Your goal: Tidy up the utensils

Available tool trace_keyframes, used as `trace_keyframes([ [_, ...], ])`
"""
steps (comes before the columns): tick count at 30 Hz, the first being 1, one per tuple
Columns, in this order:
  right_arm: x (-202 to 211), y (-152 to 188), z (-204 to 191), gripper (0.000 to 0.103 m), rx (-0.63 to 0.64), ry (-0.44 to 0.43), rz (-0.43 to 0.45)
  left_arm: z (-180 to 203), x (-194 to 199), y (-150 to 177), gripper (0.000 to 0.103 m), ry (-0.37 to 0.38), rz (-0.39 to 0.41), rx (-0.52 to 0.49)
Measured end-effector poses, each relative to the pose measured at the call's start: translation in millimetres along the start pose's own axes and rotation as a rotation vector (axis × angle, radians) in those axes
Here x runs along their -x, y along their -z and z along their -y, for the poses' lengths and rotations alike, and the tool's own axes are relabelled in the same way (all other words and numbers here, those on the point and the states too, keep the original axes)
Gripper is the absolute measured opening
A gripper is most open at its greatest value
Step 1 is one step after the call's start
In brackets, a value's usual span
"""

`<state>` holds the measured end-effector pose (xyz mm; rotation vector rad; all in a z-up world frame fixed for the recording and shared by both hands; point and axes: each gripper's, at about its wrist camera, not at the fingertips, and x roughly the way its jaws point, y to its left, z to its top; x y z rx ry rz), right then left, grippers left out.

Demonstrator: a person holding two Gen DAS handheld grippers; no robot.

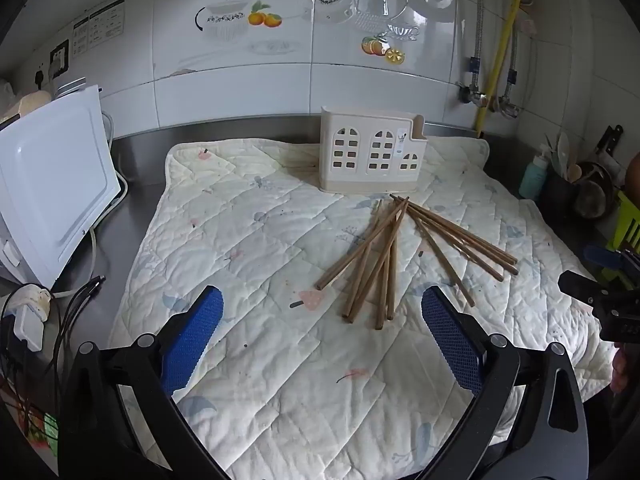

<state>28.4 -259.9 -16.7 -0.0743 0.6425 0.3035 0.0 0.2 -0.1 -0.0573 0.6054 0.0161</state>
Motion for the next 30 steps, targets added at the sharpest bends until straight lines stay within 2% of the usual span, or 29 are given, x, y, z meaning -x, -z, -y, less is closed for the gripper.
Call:
trace_keyframes([
  [9,1.1,0.3,-0.6,0.097,0.001,0.004,0.006,2.1,-1.0,9.4,0.098,-0.001,0.004,-0.015],
  [30,0.0,-0.9,1.9,0.097,0.003,-0.002,0.014,0.0,-6.2,3.7,0.098,0.002,-0.019,0.001],
])
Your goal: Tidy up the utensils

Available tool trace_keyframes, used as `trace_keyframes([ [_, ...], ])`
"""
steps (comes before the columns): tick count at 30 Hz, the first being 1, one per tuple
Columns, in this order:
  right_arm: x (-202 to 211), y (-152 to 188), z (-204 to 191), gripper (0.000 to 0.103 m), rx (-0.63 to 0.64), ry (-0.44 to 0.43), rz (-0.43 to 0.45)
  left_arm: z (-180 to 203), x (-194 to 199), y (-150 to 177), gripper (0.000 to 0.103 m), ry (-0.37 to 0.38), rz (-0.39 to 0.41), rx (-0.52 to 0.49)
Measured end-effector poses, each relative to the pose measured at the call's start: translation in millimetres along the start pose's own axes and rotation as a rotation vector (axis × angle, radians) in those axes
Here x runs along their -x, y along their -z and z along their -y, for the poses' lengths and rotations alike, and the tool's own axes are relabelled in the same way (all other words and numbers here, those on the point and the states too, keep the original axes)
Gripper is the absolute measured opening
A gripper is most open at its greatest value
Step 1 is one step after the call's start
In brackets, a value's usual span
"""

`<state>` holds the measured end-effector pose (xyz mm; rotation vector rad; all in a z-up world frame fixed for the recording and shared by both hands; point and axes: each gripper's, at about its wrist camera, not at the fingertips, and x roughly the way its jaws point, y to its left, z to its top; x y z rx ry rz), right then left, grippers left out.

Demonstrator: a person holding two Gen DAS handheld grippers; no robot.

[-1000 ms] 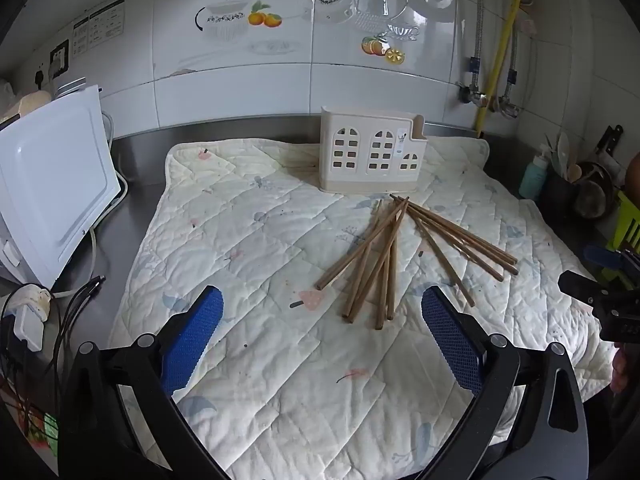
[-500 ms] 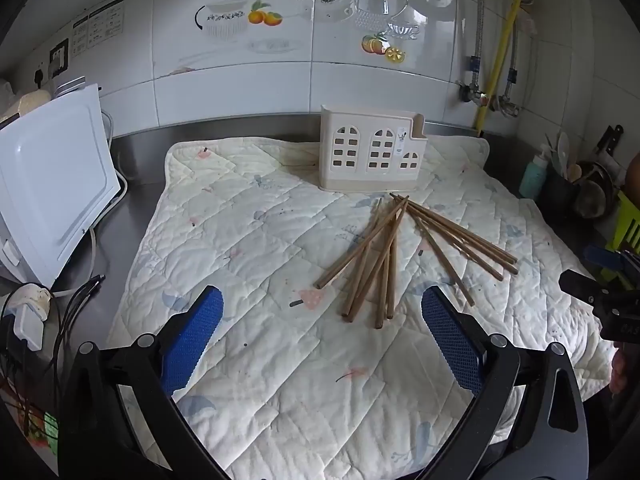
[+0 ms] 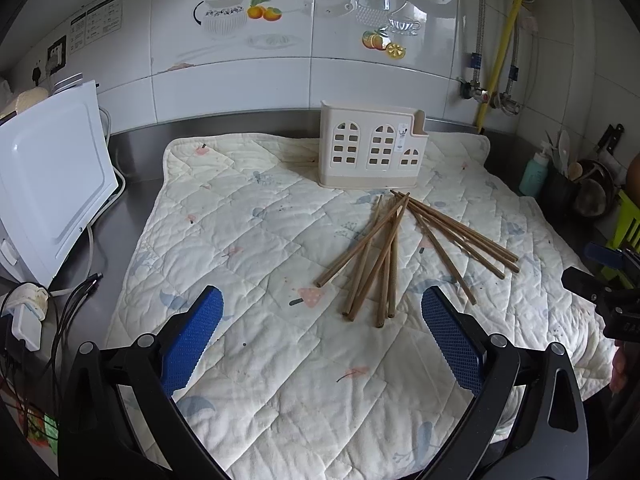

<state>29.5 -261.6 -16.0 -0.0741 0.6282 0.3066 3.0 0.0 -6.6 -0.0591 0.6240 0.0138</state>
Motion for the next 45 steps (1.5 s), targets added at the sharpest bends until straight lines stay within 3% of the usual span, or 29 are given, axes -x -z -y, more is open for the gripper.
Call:
trace_keyframes([
  [45,0.2,-6.1,3.2,0.097,-0.003,-0.006,0.02,4.1,15.3,-16.0,0.098,-0.027,0.06,-0.043],
])
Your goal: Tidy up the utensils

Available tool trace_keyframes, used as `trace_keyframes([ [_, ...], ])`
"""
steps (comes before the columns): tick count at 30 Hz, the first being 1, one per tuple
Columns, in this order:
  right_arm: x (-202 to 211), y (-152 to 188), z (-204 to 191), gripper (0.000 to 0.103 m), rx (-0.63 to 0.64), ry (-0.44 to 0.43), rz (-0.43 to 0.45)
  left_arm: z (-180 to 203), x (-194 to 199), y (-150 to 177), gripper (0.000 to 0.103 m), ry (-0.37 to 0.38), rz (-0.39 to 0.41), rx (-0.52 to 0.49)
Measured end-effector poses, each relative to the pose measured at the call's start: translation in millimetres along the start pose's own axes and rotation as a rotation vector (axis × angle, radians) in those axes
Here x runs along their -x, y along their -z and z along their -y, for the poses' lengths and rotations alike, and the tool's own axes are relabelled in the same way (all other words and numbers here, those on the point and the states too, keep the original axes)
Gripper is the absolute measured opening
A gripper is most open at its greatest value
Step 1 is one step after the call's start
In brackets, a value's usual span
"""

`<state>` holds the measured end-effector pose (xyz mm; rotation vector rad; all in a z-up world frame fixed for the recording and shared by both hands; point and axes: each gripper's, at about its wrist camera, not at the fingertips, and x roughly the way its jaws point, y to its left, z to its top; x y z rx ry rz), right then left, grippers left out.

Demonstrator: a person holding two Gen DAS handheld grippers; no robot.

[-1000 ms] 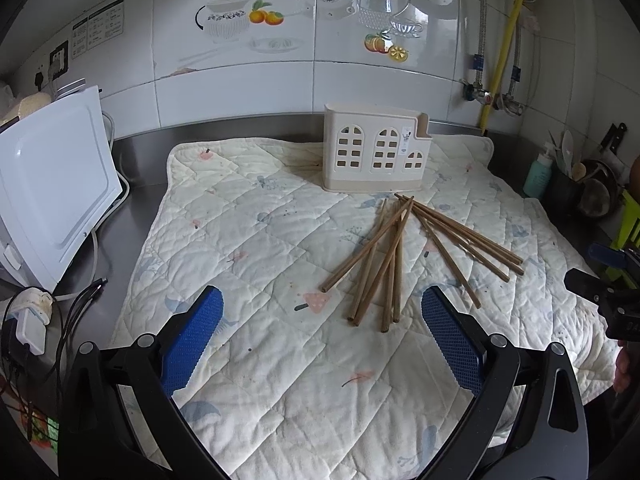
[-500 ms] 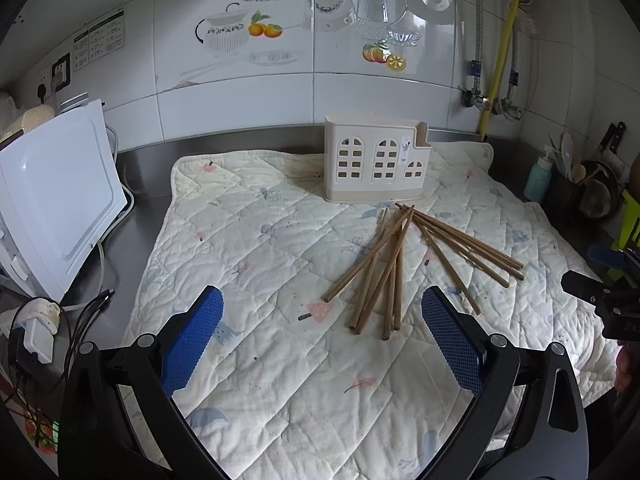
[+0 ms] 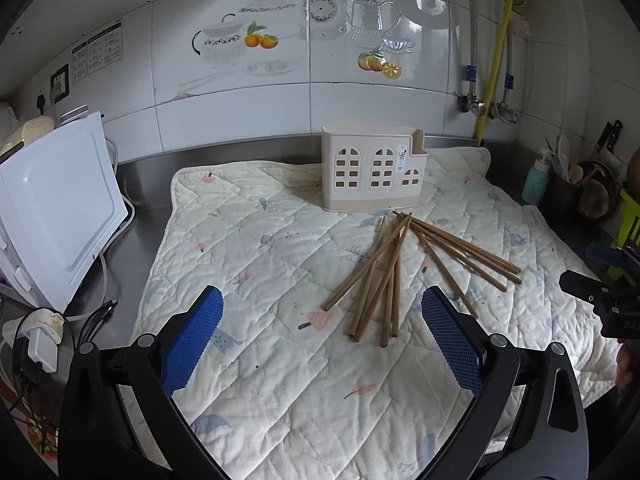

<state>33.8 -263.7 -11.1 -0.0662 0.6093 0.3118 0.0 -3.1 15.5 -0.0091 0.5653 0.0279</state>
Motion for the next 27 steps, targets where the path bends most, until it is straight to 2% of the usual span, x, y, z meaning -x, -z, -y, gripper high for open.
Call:
trace_keyframes([
  [7,2.8,-1.3,-1.2,0.097,0.005,-0.003,0.012,-2.2,-0.4,-2.2,0.098,0.028,0.002,0.001],
  [14,4.3,-2.2,2.1,0.097,0.002,-0.008,0.023,-7.3,-3.4,-3.3,0.098,-0.017,0.042,-0.068],
  [17,2.0,-1.4,6.5,0.097,-0.007,-0.021,0.025,-9.2,-10.6,-2.5,0.088,-0.033,0.046,-0.105],
  [20,-2.5,-0.9,11.8,0.097,-0.013,-0.033,0.019,-10.8,-26.5,1.5,0.077,0.004,0.01,-0.128],
  [21,-4.2,-0.6,14.2,0.097,-0.018,-0.036,0.019,-10.4,-30.4,2.8,0.069,0.009,0.002,-0.134],
  [22,-5.9,-0.4,16.8,0.097,-0.023,-0.041,0.018,-11.0,-38.7,4.4,0.065,0.013,-0.015,-0.146],
  [24,-10.3,0.0,22.1,0.097,-0.035,-0.049,0.011,-12.1,-51.2,6.5,0.059,0.044,-0.039,-0.154],
  [27,-18.2,0.7,29.1,0.096,-0.048,-0.053,0.001,-11.0,-66.6,8.5,0.058,0.098,-0.072,-0.162],
])
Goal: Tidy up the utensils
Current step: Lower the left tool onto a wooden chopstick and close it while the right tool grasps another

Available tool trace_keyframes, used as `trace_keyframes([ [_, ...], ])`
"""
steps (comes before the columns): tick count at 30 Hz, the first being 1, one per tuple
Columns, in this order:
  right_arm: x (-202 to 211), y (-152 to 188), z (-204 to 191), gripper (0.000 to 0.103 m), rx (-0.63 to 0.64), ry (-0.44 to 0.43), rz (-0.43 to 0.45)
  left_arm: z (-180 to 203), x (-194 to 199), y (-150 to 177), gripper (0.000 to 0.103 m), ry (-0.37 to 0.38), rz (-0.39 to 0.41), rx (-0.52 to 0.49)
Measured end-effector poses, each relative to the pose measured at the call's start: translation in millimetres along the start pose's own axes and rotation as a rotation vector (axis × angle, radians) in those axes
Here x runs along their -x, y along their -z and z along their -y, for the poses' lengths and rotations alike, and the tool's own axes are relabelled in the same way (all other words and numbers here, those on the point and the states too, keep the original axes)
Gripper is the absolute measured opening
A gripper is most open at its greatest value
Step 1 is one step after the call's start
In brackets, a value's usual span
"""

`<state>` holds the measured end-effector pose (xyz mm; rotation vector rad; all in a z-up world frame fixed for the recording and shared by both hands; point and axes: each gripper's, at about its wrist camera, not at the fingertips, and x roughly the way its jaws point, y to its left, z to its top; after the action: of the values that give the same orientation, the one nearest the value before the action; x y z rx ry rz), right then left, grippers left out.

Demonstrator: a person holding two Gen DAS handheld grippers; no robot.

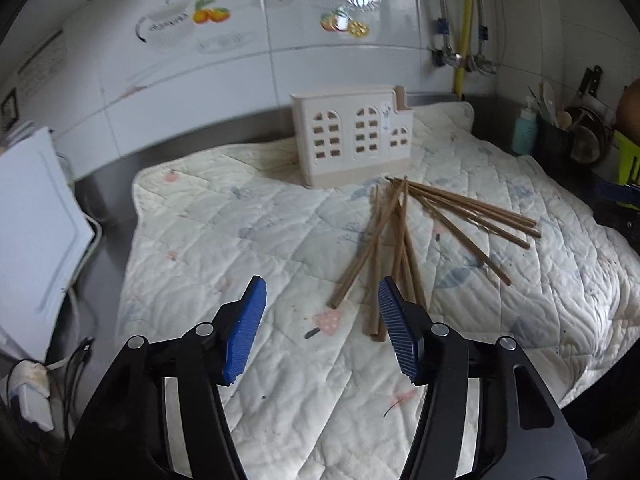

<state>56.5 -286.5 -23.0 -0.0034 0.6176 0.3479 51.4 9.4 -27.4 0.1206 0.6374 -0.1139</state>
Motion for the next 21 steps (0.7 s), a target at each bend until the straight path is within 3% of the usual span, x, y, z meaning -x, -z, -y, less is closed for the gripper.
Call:
trace_keyframes([
  [7,-22.8,-1.1,20.5,0.094,-0.036,-0.018,-0.029,6.9,-47.7,-2.0,0.058,0.062,-0.077,-0.066],
  [9,-30.6,-2.0,25.2,0.081,-0.036,-0.025,-0.043,7.6,-57.8,-3.6,0.058,0.074,-0.093,-0.081],
  [11,-39.3,-2.6,29.9,0.078,-0.039,-0.027,-0.064,5.2,-70.4,-6.1,0.058,0.097,-0.117,-0.087],
  [17,-58.2,-4.8,40.9,0.068,-0.052,-0.037,-0.092,2.9,-98.5,-9.2,0.042,0.123,-0.168,-0.122],
  [21,-69.0,-4.4,46.1,0.06,-0.059,-0.04,-0.106,3.2,-106.7,-9.6,0.025,0.163,-0.181,-0.113],
])
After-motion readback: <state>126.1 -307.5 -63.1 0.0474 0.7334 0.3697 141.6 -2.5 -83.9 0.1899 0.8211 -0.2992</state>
